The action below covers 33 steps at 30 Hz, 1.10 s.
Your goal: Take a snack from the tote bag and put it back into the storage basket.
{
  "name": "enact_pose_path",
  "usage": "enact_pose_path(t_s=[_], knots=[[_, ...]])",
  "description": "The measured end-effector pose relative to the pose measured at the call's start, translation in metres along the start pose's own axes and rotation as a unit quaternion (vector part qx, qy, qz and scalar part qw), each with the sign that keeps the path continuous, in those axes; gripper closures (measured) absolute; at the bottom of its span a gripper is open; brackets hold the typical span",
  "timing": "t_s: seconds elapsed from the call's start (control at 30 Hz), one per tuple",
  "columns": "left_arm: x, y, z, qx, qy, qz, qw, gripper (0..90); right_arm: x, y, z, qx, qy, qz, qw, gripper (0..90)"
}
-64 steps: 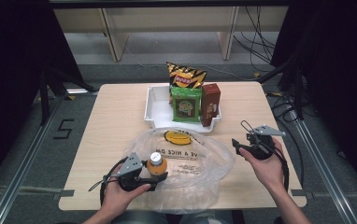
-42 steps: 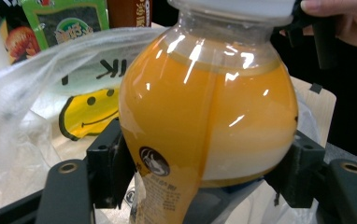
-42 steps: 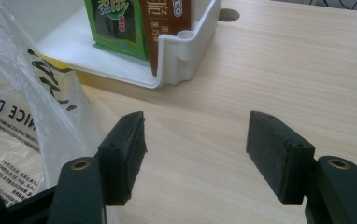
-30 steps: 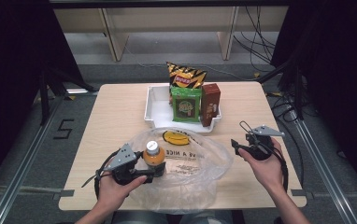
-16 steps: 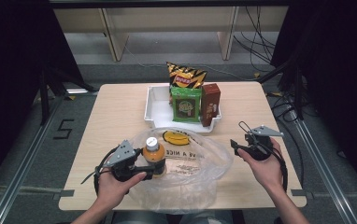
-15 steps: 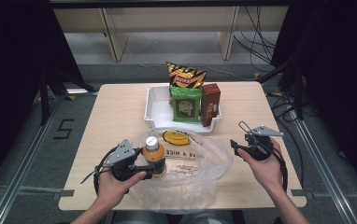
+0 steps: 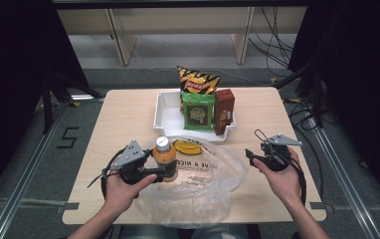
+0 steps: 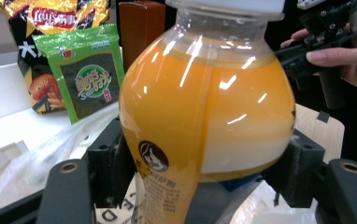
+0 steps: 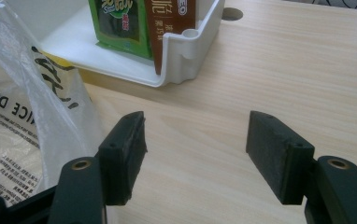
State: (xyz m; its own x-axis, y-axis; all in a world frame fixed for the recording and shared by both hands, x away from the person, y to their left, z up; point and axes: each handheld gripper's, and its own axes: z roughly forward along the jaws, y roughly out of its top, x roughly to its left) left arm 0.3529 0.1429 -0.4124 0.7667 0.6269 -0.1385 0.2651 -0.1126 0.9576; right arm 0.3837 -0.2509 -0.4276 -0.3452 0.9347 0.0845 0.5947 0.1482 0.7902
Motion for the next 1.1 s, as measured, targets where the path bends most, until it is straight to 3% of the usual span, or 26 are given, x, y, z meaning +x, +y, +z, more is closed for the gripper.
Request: enact_pose_path(t_s=[0.13,0.4,0.43,0.6,0.63,0.77,0.87,0.97,1.0,1.1], knots=[[0.002,0.004,0.003,-0.008,-0.005,0.001,1.0,32.2,-0.005,0.0,0.0,-0.009,-0.001,-0.02,0.9998,38.1],[0.007,0.013,0.005,-0.011,-0.001,0.005,0.9999,32.4,-0.003,-0.003,-0.001,-0.008,-0.005,-0.003,0.9999,38.1],[0.008,0.014,0.006,-0.012,-0.001,0.005,0.9999,32.3,-0.006,-0.003,-0.001,-0.008,-0.006,-0.018,0.9998,38.1],[0.012,0.019,0.007,-0.018,0.001,0.005,0.9998,32.4,-0.006,-0.004,-0.001,-0.01,0.0,-0.006,0.9999,38.1],[0.013,0.02,0.008,-0.023,-0.003,0.004,0.9997,32.4,-0.007,-0.004,-0.002,-0.011,-0.007,-0.016,0.9998,38.2],[0.016,0.023,0.009,-0.021,0.002,0.005,0.9998,32.5,-0.007,-0.005,-0.002,-0.015,-0.008,-0.008,0.9998,38.1],[0.02,0.025,0.012,-0.024,0.0,0.006,0.9997,32.5,-0.009,-0.006,-0.002,-0.015,-0.012,-0.017,0.9997,38.1],[0.022,0.027,0.013,-0.02,0.004,0.007,0.9998,32.5,-0.009,-0.005,-0.003,-0.015,-0.009,-0.01,0.9998,38.0],[0.023,0.027,0.014,-0.02,0.004,0.006,0.9998,32.5,-0.006,-0.006,-0.004,-0.008,-0.012,0.003,0.9999,38.0],[0.025,0.029,0.016,-0.022,0.004,0.009,0.9997,32.6,-0.006,-0.006,-0.003,-0.008,-0.013,0.001,0.9999,38.1]])
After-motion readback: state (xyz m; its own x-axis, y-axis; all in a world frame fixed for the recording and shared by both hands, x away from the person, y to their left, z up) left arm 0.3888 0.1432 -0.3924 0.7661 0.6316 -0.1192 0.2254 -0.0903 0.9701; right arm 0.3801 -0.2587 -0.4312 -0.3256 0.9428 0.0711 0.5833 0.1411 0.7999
